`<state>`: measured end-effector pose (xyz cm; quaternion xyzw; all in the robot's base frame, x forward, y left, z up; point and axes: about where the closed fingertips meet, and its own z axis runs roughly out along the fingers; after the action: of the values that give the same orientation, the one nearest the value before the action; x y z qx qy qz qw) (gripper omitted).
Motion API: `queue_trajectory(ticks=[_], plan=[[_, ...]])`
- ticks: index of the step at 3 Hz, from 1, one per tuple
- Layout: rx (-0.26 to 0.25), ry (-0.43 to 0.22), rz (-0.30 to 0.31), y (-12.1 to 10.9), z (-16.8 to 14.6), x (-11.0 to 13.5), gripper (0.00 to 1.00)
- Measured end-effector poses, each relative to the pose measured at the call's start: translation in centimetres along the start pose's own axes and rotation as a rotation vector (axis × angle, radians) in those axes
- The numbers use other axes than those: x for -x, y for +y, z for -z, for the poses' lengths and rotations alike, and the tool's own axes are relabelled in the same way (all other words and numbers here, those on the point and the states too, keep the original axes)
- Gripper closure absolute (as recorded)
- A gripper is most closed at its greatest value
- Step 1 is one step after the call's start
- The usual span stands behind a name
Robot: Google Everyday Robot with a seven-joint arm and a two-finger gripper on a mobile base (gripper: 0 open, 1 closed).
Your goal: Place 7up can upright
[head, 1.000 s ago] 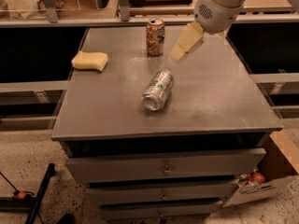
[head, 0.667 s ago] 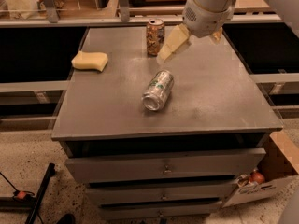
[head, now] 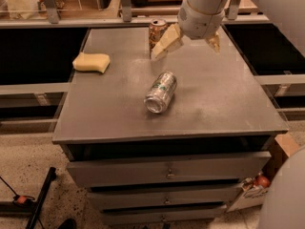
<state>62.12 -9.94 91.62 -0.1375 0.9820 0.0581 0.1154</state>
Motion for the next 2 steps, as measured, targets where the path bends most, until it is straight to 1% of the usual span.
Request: queue_trajectory(ticks=[1, 2], plan=[[0.000, 0.000, 0.000, 0.00, 0.00, 0.00, 0.00], [0.003, 0.010, -0.028, -0.11, -0.35, 0.03, 0.00]])
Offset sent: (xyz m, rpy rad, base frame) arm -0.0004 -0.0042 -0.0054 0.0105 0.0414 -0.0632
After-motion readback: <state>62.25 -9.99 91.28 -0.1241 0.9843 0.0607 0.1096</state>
